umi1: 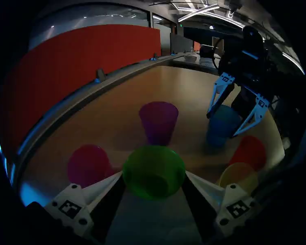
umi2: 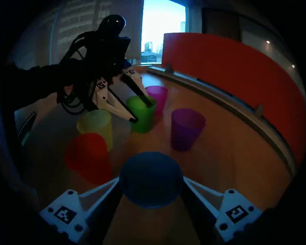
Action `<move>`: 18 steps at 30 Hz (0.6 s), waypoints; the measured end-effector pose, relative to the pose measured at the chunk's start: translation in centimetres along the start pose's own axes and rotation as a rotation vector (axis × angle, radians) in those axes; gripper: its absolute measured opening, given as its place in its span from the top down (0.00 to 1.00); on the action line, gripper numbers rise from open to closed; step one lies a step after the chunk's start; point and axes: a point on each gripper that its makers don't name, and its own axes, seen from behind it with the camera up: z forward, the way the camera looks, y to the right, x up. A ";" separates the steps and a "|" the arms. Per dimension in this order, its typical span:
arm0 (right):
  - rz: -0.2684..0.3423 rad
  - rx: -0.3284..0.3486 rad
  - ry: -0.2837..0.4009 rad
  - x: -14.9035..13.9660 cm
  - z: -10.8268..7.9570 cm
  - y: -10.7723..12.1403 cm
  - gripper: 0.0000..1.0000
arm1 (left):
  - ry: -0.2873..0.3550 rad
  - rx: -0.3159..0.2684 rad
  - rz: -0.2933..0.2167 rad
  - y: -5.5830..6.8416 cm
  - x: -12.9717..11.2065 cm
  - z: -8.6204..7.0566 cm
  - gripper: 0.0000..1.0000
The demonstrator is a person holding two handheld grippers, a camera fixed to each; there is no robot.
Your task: Pour water
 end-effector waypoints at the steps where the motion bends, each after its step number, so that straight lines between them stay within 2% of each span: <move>1: 0.000 -0.001 -0.001 0.0 0.0 0.0 0.09 | 0.001 0.000 -0.001 0.0 0.0 -0.1 0.13; 9: -0.011 -0.017 0.005 0.7 -0.8 0.3 0.09 | 0.046 0.003 -0.012 0.1 1.6 -1.5 0.13; 18: 0.001 -0.040 0.060 3.7 -3.2 0.5 0.09 | 0.106 0.039 -0.023 0.0 4.3 -4.3 0.13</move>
